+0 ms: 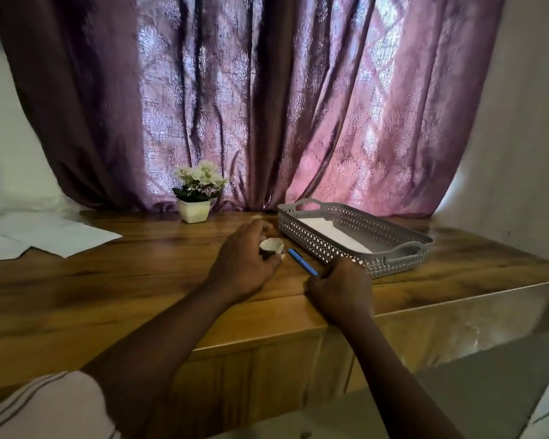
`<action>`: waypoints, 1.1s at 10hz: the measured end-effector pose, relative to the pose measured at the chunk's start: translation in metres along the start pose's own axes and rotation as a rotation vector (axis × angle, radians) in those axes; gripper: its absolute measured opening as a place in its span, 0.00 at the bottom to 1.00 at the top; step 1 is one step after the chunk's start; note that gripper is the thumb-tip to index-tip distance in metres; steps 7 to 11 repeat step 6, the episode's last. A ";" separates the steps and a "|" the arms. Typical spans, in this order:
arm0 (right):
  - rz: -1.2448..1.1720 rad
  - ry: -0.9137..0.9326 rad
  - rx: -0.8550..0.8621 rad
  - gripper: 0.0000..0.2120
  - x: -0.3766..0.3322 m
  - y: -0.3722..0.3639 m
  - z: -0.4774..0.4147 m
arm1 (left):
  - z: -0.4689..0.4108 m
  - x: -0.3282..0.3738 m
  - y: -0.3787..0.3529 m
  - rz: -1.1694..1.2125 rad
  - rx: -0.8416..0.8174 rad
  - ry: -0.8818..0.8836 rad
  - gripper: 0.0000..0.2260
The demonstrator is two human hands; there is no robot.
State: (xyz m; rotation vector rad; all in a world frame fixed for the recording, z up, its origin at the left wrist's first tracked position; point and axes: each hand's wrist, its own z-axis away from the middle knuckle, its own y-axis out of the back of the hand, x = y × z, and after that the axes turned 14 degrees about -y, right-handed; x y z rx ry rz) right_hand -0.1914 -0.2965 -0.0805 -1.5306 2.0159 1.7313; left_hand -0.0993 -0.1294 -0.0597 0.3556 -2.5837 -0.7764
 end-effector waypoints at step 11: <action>-0.214 0.508 -0.177 0.21 -0.046 -0.012 0.034 | 0.068 -0.053 0.110 -0.236 -0.250 0.238 0.39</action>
